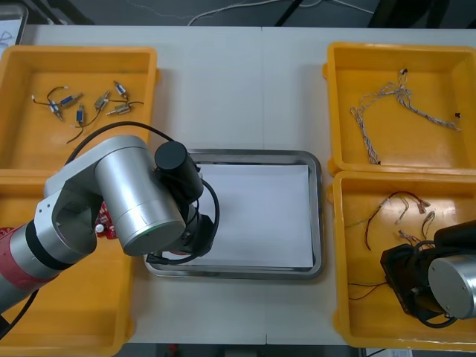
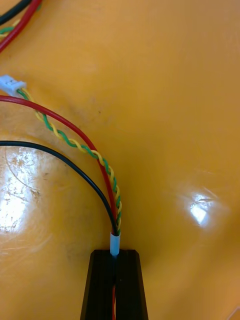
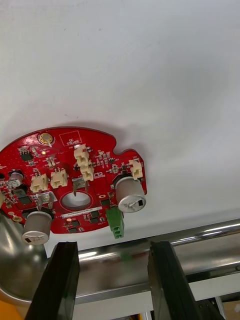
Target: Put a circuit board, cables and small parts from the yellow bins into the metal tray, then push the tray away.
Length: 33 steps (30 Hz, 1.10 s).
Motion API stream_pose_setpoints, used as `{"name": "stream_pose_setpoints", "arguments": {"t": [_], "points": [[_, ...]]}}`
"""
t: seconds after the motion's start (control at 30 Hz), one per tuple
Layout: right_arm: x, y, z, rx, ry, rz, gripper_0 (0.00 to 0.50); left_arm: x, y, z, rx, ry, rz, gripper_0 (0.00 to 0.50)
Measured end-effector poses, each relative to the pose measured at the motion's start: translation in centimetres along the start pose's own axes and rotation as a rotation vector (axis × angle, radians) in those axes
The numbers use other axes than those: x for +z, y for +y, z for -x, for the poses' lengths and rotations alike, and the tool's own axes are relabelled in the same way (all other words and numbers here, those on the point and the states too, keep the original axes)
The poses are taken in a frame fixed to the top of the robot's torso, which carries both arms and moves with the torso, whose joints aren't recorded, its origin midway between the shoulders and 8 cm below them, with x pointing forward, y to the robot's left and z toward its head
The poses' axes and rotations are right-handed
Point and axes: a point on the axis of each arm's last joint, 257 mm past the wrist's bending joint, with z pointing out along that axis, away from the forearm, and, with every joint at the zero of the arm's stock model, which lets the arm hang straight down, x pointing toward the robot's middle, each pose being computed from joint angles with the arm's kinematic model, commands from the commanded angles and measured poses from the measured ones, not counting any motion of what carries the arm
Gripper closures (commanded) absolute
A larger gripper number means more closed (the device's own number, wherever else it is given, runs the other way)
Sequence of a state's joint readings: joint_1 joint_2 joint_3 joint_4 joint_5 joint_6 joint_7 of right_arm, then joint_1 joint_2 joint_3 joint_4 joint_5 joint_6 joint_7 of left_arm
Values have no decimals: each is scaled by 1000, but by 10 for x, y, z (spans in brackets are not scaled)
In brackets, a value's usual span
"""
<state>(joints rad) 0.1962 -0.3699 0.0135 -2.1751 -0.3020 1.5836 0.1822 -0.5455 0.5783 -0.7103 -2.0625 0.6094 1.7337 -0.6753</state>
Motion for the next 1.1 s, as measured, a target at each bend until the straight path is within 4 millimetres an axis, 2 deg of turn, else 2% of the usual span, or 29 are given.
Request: {"name": "stream_pose_setpoints", "arguments": {"t": [0.23, 0.43, 0.5, 0.63, 0.83, 1.0, 1.1], "points": [[-13, -4, 10, -44, -16, -61, 500, -4, 0, 2, -8, 3, -9, 35], [-31, 7, 14, -88, -35, -44, 500, -33, 9, 5, -52, 54, -28, 20], [-38, 11, 13, -101, -37, -30, 500, -45, 11, 12, -62, 49, -37, 0], [-55, 17, 9, -156, -44, -9, 500, -65, 11, 33, -76, 10, -60, 0], [-90, 18, -1, -371, -15, 20, 500, -95, 16, 67, -112, -85, -91, 0], [-118, 30, 4, -487, -48, 93, 500, -118, 41, 93, -138, -163, -97, 0], [-126, 32, 11, -614, -77, 96, 500, -130, 60, 104, -79, -204, -77, 0]]}}
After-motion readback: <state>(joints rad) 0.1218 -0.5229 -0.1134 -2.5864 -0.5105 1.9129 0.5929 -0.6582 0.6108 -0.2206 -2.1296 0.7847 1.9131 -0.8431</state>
